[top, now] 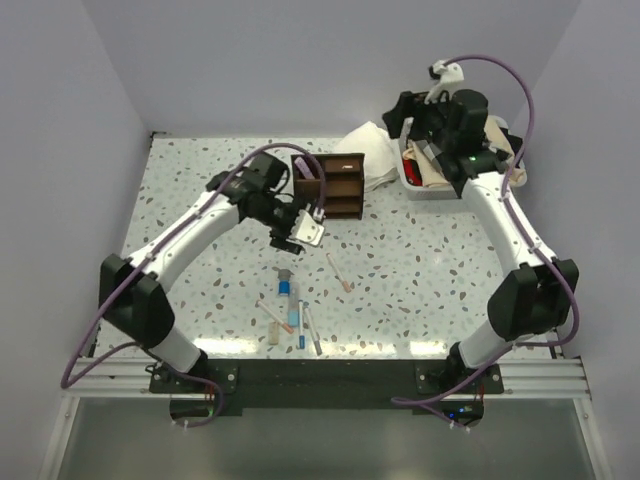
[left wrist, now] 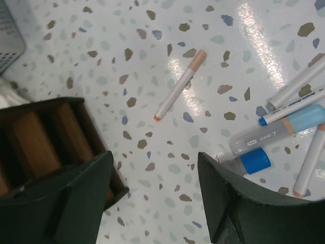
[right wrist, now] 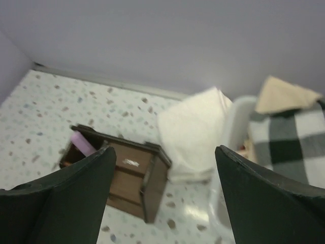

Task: Sort the stationery into containers
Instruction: Pick up the pen from the center of the board.

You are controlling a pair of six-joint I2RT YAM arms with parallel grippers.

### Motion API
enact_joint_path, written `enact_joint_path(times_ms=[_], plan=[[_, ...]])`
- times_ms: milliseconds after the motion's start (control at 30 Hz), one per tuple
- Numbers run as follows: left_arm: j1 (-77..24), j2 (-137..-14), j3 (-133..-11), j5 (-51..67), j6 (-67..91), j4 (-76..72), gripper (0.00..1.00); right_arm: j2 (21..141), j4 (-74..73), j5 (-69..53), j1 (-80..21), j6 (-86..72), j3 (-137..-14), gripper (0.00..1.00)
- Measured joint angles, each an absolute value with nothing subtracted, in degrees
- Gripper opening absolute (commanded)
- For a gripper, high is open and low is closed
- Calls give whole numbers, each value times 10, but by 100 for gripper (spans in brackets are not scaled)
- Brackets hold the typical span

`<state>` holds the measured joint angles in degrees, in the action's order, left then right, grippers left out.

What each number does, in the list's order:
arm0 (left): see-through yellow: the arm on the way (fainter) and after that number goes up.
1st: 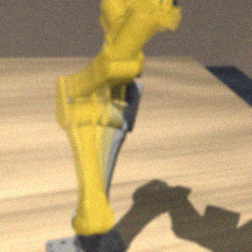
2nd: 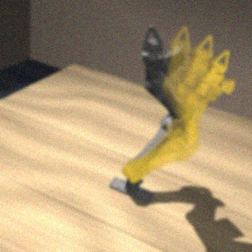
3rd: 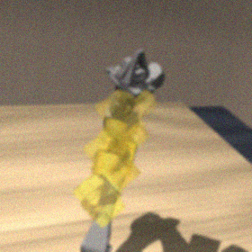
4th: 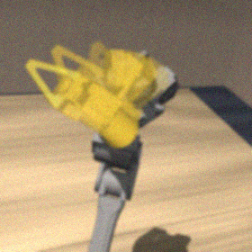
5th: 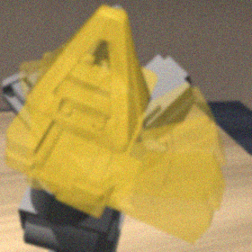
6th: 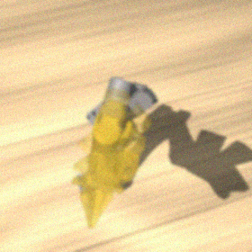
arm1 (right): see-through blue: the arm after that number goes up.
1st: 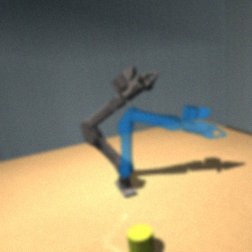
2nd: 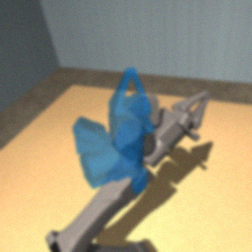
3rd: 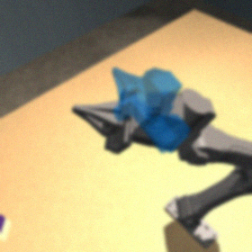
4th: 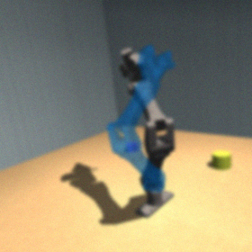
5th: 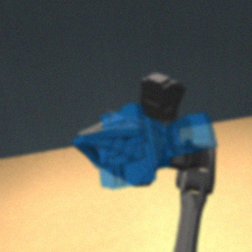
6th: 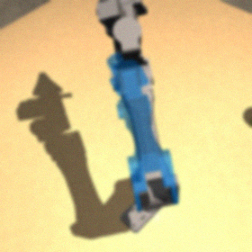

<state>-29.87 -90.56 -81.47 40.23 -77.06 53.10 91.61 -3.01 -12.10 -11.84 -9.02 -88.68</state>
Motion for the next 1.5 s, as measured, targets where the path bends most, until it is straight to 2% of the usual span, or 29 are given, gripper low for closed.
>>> enact_joint_path(times_ms=[100,333,667,933,1100,1400,1500], plan=[[-329,-989,-856,395,-829,576,62,918,-114,-133,-65,-73,-866,86],[-397,-1135,-949,368,-877,625,57,916,-233,-181,-22,-38,-801,82],[-471,-1206,-998,334,-874,639,43,902,-281,-228,21,1,-781,77],[-478,-1261,-999,304,-843,620,40,903,-285,-252,27,30,-781,76],[-481,-1270,-997,285,-830,601,35,902,-283,-266,28,34,-779,74],[-481,-1252,-959,281,-824,557,19,902,-278,-268,28,34,-756,71],[-481,-1241,-941,281,-820,542,1,902,-278,-268,29,34,-756,69]])
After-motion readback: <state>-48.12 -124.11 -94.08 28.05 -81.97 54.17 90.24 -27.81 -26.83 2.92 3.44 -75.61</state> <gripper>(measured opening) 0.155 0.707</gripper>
